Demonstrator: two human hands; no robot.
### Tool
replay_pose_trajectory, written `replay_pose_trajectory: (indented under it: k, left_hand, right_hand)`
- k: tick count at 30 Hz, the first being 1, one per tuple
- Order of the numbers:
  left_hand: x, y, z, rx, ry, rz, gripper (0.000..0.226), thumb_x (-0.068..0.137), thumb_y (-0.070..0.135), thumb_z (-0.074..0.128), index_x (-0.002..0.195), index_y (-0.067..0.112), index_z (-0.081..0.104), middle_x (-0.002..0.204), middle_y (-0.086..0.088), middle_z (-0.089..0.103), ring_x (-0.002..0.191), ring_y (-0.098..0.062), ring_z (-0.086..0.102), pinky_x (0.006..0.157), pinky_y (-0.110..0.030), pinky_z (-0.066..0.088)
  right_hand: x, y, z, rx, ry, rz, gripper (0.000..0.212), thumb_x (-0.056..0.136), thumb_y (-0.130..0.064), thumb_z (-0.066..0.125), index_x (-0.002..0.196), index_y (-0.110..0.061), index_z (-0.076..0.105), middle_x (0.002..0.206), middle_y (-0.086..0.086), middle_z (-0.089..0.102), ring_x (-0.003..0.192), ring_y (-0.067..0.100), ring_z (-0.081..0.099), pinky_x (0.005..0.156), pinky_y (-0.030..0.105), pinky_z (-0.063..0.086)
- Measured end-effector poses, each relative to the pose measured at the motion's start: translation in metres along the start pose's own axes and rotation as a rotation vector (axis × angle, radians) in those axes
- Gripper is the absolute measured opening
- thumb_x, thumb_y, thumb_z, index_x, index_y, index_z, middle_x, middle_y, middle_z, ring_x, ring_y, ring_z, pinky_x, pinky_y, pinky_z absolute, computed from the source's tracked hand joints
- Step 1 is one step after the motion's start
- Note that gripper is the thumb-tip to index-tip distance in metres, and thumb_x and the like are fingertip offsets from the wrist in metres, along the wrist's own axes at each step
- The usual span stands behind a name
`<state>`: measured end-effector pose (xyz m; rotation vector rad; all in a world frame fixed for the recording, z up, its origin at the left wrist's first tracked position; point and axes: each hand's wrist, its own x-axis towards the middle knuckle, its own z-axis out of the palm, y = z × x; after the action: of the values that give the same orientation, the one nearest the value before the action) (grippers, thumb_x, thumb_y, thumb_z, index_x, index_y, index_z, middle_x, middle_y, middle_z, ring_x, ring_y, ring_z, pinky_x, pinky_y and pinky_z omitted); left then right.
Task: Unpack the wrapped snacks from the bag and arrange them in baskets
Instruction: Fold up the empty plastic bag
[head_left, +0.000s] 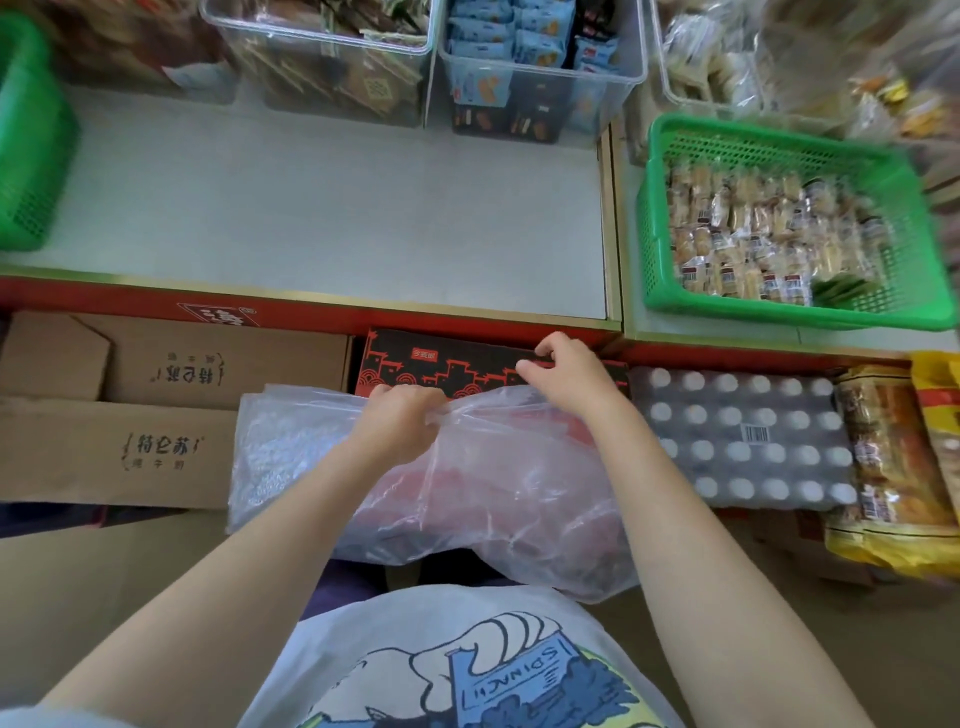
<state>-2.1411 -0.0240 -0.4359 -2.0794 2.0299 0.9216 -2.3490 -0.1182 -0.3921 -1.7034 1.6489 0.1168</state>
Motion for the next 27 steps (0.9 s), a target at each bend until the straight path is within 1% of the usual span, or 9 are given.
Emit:
replay_pose_trajectory:
  k: [4, 7, 9, 12, 15, 19, 23, 25, 27]
  left_hand:
    - [-0.007, -0.003, 0.011, -0.168, -0.003, 0.024, 0.049, 0.092, 0.022, 0.066, 0.138, 0.024, 0.052, 0.130, 0.000, 0.065, 0.120, -0.023, 0.059, 0.101, -0.037, 0.042]
    - [-0.006, -0.017, 0.020, -0.128, -0.059, 0.010, 0.058, 0.088, 0.032, 0.070, 0.141, 0.026, 0.048, 0.136, 0.005, 0.060, 0.126, -0.019, 0.054, 0.105, -0.037, 0.036]
    - [-0.005, -0.033, 0.023, -0.034, -0.089, -0.017, 0.054, 0.089, 0.035, 0.068, 0.139, 0.027, 0.050, 0.138, 0.008, 0.059, 0.128, -0.017, 0.052, 0.107, -0.036, 0.027]
    - [-0.007, -0.055, 0.031, -0.005, -0.136, -0.057, 0.054, 0.092, 0.036, 0.065, 0.144, 0.033, 0.050, 0.142, 0.009, 0.057, 0.134, -0.018, 0.047, 0.110, -0.036, 0.023]
    - [-0.005, -0.058, 0.039, -0.063, -0.081, -0.041, 0.041, 0.095, 0.035, 0.061, 0.136, 0.029, 0.060, 0.133, 0.005, 0.064, 0.128, -0.021, 0.051, 0.108, -0.036, 0.027]
    - [0.001, -0.048, 0.043, -0.153, 0.002, 0.022, 0.030, 0.098, 0.031, 0.057, 0.124, 0.018, 0.066, 0.118, 0.002, 0.071, 0.112, -0.024, 0.062, 0.102, -0.036, 0.030]
    - [-0.001, -0.070, 0.040, -0.095, -0.016, -0.073, 0.018, 0.102, 0.030, 0.053, 0.117, 0.022, 0.060, 0.098, 0.005, 0.068, 0.098, -0.026, 0.064, 0.104, -0.035, 0.027]
    - [0.000, -0.085, 0.039, -0.062, -0.035, -0.136, 0.015, 0.103, 0.027, 0.051, 0.114, 0.023, 0.059, 0.092, 0.005, 0.067, 0.095, -0.026, 0.063, 0.105, -0.035, 0.025]
    - [0.003, -0.092, 0.039, -0.015, -0.043, -0.187, 0.015, 0.102, 0.021, 0.049, 0.112, 0.022, 0.060, 0.088, 0.005, 0.067, 0.092, -0.026, 0.062, 0.103, -0.035, 0.024]
  right_hand:
    - [0.001, -0.008, 0.030, -0.052, -0.194, -0.149, 0.052, 0.089, -0.055, 0.064, 0.133, -0.028, 0.059, 0.141, -0.007, 0.057, 0.134, 0.018, 0.048, 0.114, 0.043, 0.035]
    - [-0.004, -0.009, 0.051, -0.201, -0.403, -0.201, 0.051, 0.080, -0.063, 0.070, 0.123, -0.036, 0.065, 0.138, -0.013, 0.059, 0.135, 0.017, 0.042, 0.119, 0.047, 0.021]
    - [-0.001, 0.000, 0.054, -0.446, -0.396, -0.164, 0.034, 0.085, -0.058, 0.068, 0.105, -0.030, 0.071, 0.125, -0.005, 0.065, 0.130, 0.022, 0.048, 0.119, 0.050, 0.015]
    - [0.001, 0.008, 0.051, -0.583, -0.291, -0.132, 0.040, 0.087, -0.058, 0.063, 0.100, -0.022, 0.075, 0.116, 0.001, 0.066, 0.119, 0.025, 0.054, 0.119, 0.051, 0.018]
    - [-0.002, -0.007, 0.056, -0.366, -0.261, -0.276, 0.047, 0.085, -0.052, 0.070, 0.120, -0.021, 0.067, 0.130, -0.001, 0.062, 0.123, 0.022, 0.054, 0.114, 0.041, 0.031]
    - [-0.004, -0.037, 0.087, -0.043, -0.436, -0.272, 0.045, 0.083, -0.038, 0.077, 0.123, -0.024, 0.062, 0.120, -0.005, 0.064, 0.111, 0.016, 0.059, 0.095, 0.034, 0.049]
    - [0.013, -0.020, 0.086, -0.460, -0.438, -0.200, 0.034, 0.083, -0.044, 0.072, 0.073, -0.018, 0.053, 0.076, -0.001, 0.054, 0.078, 0.022, 0.052, 0.058, 0.031, 0.038]
    - [0.018, 0.001, 0.067, -0.485, -0.459, -0.094, 0.039, 0.083, -0.046, 0.073, 0.067, -0.017, 0.051, 0.071, -0.002, 0.051, 0.074, 0.022, 0.051, 0.061, 0.032, 0.038]
    - [0.019, 0.021, 0.046, -0.518, -0.458, -0.033, 0.031, 0.084, -0.047, 0.073, 0.075, -0.020, 0.060, 0.079, -0.005, 0.056, 0.084, 0.020, 0.053, 0.080, 0.037, 0.044]
